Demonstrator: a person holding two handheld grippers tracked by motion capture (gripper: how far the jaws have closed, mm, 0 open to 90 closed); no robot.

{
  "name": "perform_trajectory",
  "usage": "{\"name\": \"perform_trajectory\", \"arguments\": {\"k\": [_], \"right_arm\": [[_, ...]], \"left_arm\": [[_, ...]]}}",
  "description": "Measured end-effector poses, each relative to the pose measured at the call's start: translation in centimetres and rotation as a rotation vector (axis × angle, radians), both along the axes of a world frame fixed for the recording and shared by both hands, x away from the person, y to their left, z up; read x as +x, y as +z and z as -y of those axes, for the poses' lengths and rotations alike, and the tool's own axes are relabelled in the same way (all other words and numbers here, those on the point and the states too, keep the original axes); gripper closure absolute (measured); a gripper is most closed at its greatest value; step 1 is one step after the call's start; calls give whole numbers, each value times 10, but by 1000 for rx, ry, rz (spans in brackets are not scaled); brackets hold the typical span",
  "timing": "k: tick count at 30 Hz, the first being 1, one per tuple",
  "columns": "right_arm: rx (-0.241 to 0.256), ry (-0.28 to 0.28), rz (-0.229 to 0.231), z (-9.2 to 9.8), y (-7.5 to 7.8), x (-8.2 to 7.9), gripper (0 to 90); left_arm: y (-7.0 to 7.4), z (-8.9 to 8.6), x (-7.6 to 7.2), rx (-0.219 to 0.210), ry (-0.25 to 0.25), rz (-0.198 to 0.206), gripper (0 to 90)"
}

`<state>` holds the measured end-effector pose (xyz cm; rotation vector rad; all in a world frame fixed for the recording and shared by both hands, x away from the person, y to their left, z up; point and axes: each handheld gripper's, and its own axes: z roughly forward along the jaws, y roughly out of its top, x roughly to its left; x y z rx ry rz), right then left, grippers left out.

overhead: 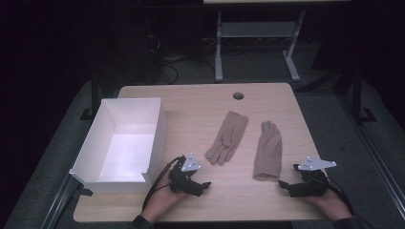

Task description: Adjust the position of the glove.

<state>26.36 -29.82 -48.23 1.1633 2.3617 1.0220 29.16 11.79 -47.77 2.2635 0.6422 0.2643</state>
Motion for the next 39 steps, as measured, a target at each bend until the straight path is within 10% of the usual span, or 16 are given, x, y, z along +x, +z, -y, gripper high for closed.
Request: {"name": "perform_trajectory", "arguments": {"k": [16,39], "right_arm": [[12,7,-12,4,10,0,239],[109,47,-38,-5,36,34,827]], "left_arm": [[0,-1,-1,5,-28,1,129],[0,-2,-2,3,-50,9,129]]}}
